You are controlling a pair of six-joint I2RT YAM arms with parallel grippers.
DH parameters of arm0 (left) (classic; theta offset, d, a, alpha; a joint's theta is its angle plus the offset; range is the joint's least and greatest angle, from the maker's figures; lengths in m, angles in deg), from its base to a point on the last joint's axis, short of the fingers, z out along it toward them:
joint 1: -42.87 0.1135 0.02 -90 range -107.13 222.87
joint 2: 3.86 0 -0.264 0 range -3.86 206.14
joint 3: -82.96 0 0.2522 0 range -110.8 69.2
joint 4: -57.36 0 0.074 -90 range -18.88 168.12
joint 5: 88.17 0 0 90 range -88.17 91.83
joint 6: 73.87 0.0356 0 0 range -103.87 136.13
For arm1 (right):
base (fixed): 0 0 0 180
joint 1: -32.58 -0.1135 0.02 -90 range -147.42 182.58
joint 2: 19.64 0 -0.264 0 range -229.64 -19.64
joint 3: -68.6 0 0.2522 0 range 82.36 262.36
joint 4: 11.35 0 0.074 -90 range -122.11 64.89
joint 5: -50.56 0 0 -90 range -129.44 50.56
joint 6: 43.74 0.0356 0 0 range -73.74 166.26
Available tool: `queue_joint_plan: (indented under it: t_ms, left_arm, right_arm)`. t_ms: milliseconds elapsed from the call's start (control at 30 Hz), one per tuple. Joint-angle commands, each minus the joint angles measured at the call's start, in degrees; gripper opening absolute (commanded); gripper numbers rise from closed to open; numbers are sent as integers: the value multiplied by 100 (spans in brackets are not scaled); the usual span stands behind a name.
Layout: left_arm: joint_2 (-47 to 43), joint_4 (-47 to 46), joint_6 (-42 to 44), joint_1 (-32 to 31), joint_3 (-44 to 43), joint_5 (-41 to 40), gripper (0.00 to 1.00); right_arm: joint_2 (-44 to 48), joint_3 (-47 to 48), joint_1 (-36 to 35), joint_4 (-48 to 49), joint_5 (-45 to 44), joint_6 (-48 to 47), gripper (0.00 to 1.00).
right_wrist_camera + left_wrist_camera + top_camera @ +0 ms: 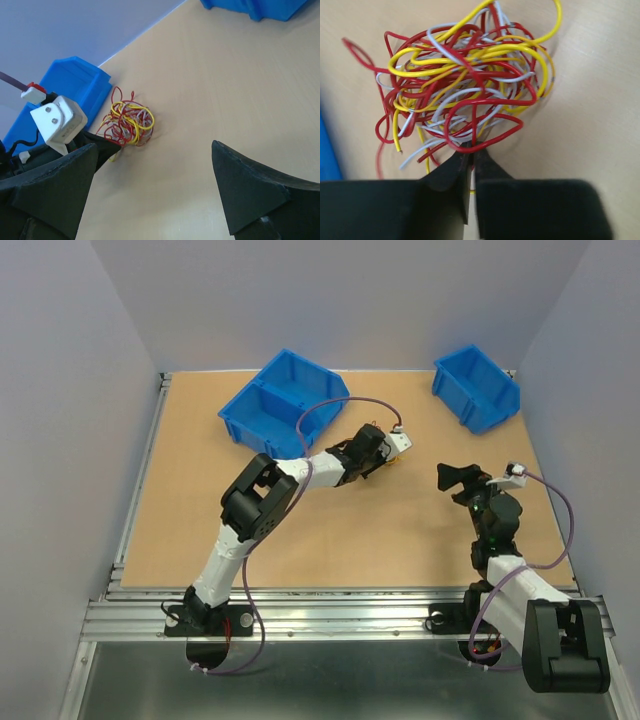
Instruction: Untangle the cables
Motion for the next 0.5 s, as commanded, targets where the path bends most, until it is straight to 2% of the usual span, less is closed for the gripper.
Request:
queue_joint_plan:
  t_ms: [0, 67, 233, 400, 467]
  left_arm:
    - [-506, 108, -99, -6, -1, 123, 2]
    - [-917, 11, -108, -6, 427, 334, 0]
    - [-1806, -271, 58, -6, 1474, 1510, 0]
    - [-2299, -315, 269, -6, 1889, 2250, 0]
    - [-2431, -315, 305, -6, 1994, 2400, 0]
  right_arm:
    - [71, -228, -42, 32, 212, 273, 100]
    - [63, -342, -42, 32, 387, 369, 100]
    - [10, -492, -51, 49, 1203, 405, 97]
    - [-130, -500, -77, 189, 1601, 378, 92]
    - [-262, -518, -121, 460, 1741, 404, 85]
